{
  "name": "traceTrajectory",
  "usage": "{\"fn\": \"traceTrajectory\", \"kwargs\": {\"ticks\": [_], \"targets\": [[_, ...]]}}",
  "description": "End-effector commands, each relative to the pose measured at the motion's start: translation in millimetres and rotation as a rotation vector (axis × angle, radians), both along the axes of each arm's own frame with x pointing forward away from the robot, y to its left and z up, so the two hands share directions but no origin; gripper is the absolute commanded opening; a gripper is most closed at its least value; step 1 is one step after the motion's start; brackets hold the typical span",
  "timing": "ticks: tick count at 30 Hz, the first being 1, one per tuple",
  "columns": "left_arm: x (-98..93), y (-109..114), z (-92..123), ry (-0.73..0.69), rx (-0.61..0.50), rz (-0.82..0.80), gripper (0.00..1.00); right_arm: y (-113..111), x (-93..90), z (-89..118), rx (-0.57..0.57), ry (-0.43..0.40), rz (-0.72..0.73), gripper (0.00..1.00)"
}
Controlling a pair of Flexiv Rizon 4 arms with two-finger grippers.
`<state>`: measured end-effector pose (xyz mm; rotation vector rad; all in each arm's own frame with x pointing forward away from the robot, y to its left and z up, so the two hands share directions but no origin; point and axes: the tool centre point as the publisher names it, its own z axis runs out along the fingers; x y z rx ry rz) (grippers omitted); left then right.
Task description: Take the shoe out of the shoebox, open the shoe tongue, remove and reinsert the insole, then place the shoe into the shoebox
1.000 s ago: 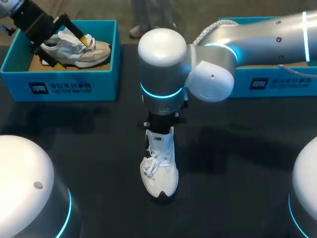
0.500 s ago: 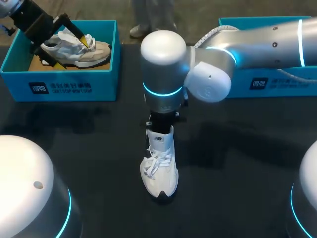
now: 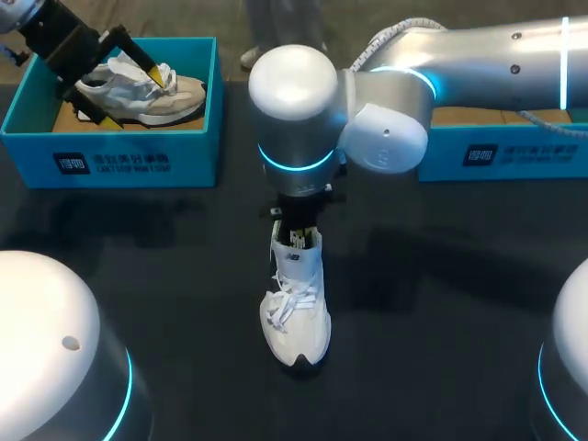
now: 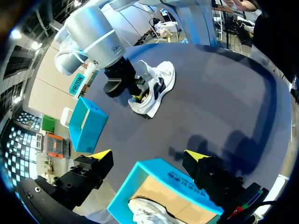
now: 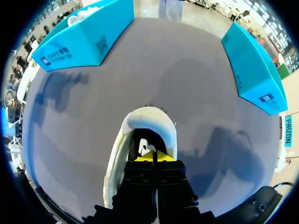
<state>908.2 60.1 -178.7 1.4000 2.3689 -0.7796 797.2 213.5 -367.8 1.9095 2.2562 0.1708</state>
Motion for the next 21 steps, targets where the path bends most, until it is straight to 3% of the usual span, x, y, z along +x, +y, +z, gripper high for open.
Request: {"fn": "traceTrajectory", "kwargs": {"ticks": [1, 14, 21], "targets": [[0.2, 0.0, 0.9, 0.001, 0.004, -0.001, 1.00, 5.7, 7.9, -14.9, -0.002, 0.023, 0.010, 0.00], [0.2, 0.0, 0.9, 0.001, 0.004, -0.001, 1.00, 11.7, 5.7, -37.8, -0.010, 0.084, 0.009, 0.00], [0.2, 0.0, 0.9, 0.001, 0.004, -0.001, 1.00, 10.3, -4.1, -14.5, 0.016, 0.167, -0.013, 0.00]]}}
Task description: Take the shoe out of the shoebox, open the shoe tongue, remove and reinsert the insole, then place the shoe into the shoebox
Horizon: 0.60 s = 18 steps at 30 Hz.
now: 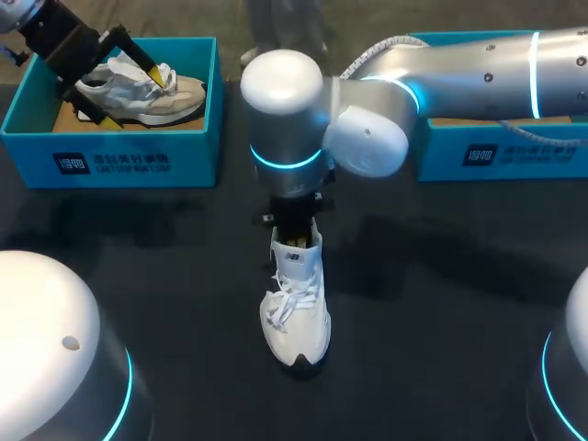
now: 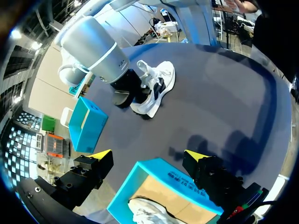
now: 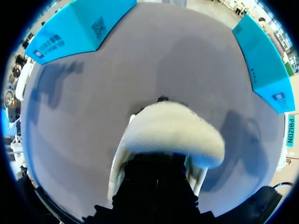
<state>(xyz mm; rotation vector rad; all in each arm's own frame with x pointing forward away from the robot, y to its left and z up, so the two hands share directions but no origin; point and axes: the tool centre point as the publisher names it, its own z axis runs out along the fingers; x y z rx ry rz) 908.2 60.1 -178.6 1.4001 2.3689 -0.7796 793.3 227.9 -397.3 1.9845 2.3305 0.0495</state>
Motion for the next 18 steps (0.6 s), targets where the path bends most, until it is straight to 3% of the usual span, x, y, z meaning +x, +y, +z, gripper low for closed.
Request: {"fn": "traceTrajectory", "kwargs": {"ticks": [1, 7, 8, 10, 18], "targets": [[0.2, 0.0, 0.9, 0.001, 0.004, -0.001, 1.00, -4.9, -2.2, 18.9, 0.026, 0.037, -0.007, 0.00], [0.2, 0.0, 0.9, 0.001, 0.004, -0.001, 1.00, -6.5, -17.8, 41.0, 0.025, 0.155, -0.040, 0.00], [0.2, 0.0, 0.9, 0.001, 0.004, -0.001, 1.00, -6.6, -21.0, 43.3, 0.021, 0.227, -0.036, 0.00], [0.2, 0.0, 0.9, 0.001, 0.004, -0.001, 1.00, -1.9, -24.9, 46.6, 0.025, 0.282, 0.012, 0.00], [0.2, 0.0, 0.9, 0.001, 0.004, -0.001, 1.00, -1.9, -24.9, 46.6, 0.025, 0.282, 0.012, 0.00]]}}
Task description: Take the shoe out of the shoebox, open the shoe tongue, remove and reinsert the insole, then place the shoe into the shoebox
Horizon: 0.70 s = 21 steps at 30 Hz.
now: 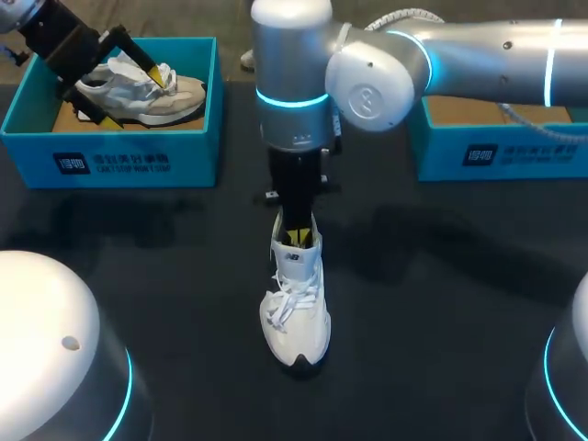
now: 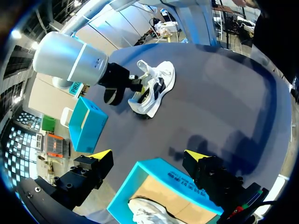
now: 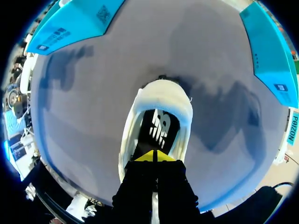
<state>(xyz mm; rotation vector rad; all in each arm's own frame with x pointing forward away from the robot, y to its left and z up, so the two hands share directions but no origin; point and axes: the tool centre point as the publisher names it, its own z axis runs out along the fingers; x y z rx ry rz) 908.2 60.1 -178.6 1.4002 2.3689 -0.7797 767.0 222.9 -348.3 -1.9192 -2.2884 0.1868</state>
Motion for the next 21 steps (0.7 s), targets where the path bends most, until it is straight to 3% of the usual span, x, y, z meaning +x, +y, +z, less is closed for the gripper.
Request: {"fn": "traceTrajectory", "kwargs": {"ticks": [1, 7, 13, 21], "targets": [[0.2, 0.0, 0.9, 0.001, 0.004, 0.000, 1.00, 3.1, 1.4, -2.4, -0.004, 0.006, 0.001, 0.00], [0.2, 0.0, 0.9, 0.001, 0.004, 0.000, 1.00, 1.8, -1.8, 0.0, -0.025, 0.013, -0.078, 0.00], [0.2, 0.0, 0.9, 0.001, 0.004, 0.000, 1.00, 1.0, -16.4, 11.1, -0.109, 0.047, -0.153, 0.00], [0.2, 0.0, 0.9, 0.001, 0.004, 0.000, 1.00, 4.1, -36.9, 18.1, -0.130, 0.084, -0.203, 0.00]]}}
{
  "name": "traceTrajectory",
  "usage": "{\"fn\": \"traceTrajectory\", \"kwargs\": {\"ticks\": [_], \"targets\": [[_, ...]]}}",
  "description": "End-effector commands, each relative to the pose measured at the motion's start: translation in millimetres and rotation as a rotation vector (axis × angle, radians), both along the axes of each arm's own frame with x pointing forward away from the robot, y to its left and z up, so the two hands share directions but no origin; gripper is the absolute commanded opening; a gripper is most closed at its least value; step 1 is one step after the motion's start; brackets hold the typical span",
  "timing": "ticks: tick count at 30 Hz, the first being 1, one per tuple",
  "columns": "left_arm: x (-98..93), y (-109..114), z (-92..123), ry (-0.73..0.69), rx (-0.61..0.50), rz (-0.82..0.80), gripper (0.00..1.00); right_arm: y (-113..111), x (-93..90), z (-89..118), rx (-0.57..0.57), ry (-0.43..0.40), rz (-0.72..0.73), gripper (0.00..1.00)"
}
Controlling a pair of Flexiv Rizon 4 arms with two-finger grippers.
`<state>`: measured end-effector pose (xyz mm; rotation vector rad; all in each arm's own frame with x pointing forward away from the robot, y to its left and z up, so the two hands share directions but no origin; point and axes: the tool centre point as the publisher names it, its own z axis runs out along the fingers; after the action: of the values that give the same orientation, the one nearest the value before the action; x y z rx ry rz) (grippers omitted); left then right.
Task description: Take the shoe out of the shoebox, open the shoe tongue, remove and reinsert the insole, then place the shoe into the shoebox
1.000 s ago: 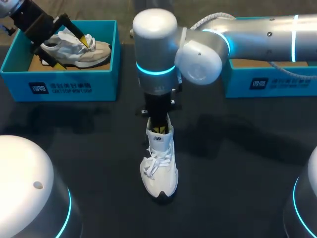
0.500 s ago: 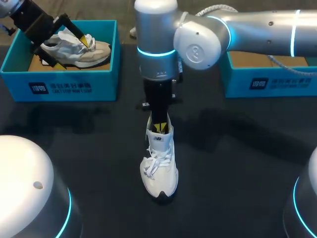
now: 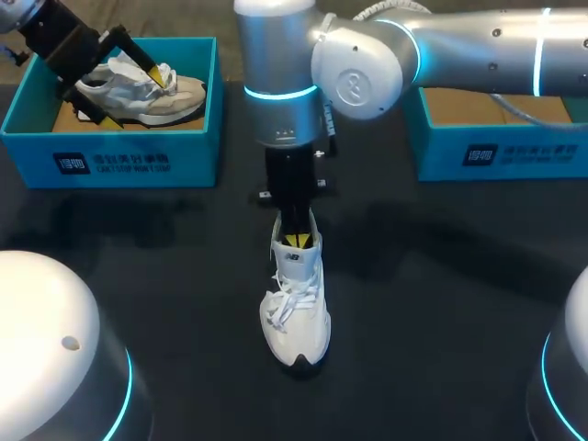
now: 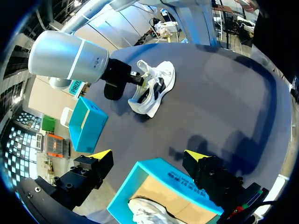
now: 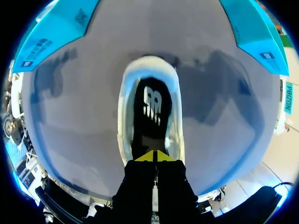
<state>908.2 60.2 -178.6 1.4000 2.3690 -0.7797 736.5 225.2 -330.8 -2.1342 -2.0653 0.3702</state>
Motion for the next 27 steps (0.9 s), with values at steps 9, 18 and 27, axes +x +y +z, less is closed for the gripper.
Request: {"fn": "traceTrajectory", "kwargs": {"ticks": [9, 18, 27], "targets": [[0.2, -0.1, 0.8, 0.001, 0.004, -0.001, 1.00, 2.5, -14.4, -2.8, -0.011, 0.006, -0.033, 0.28], [0.2, -0.1, 0.8, 0.001, 0.004, -0.001, 1.00, 5.9, -11.0, -8.4, -0.003, 0.003, -0.034, 0.79], [0.2, -0.1, 0.8, 0.001, 0.004, -0.001, 1.00, 8.5, -6.6, -14.9, 0.011, 0.021, -0.017, 1.00]]}}
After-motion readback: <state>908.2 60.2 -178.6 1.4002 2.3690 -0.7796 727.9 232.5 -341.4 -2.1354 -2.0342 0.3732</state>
